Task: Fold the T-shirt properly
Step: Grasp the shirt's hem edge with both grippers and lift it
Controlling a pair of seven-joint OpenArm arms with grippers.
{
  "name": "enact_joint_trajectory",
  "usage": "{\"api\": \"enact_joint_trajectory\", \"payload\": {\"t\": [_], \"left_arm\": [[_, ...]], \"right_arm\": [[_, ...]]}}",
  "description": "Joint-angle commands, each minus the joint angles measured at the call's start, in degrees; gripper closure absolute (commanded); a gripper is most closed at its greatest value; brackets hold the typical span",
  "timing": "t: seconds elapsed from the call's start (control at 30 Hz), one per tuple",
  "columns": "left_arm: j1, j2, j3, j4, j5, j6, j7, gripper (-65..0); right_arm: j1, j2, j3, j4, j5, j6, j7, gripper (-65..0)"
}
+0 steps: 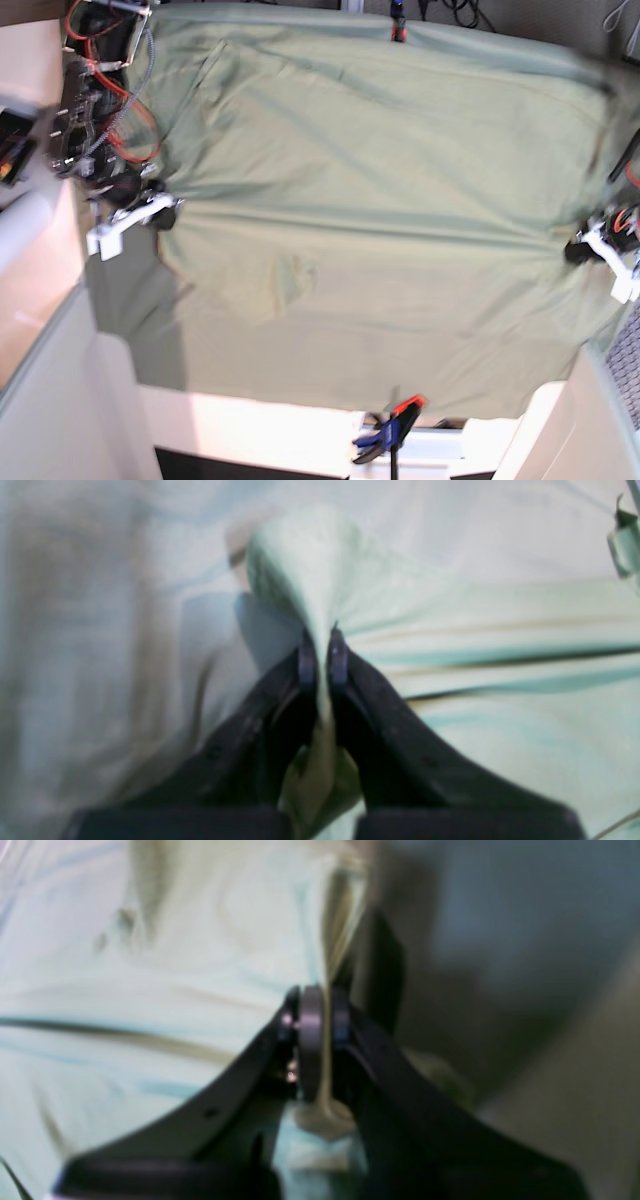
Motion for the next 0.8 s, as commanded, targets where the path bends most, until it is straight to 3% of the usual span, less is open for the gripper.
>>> {"api": "enact_joint_trajectory", "payload": {"t": [0.0, 0.2, 0.5, 0.57, 0.63, 0.67, 0.77], "left_arm": [[0.1, -2.9, -0.3, 3.4, -1.5, -0.4, -1.2, 0.0], [8.2, -7.2, -0.3, 18.1, -3.1, -0.4, 1.8, 0.0], [13.6, -7.3, -0.3, 23.4, -2.2, -0.4, 3.0, 0.0], [13.9, -7.2, -0.3, 23.4, -2.2, -0.4, 3.0, 0.0], [13.9, -7.2, -0.3, 23.5, -2.2, -0.4, 3.0, 0.0], [13.9, -7.2, -0.3, 23.5, -2.2, -0.4, 3.0, 0.0], [13.9, -7.2, -0.3, 23.5, -2.1, -0.4, 3.0, 0.0]], "right_arm": [[0.3, 2.0, 0.3, 1.9, 1.0, -0.1, 1.1, 0.0], [-5.2, 5.4, 0.3, 5.5, 4.2, -0.1, 0.3, 0.0], [-9.6, 5.8, 0.4, 6.8, 1.7, -0.1, 0.0, 0.0], [-9.9, 5.8, 0.5, 6.8, 0.7, -0.2, 0.1, -21.6], [-9.7, 5.8, 0.9, 7.1, 0.7, -0.2, 0.1, -37.5], [-9.7, 5.8, 1.5, 7.6, 0.7, -0.2, 0.3, -40.7], [-9.7, 5.6, 4.6, 10.8, 0.7, -0.2, 1.4, -41.1]]}}
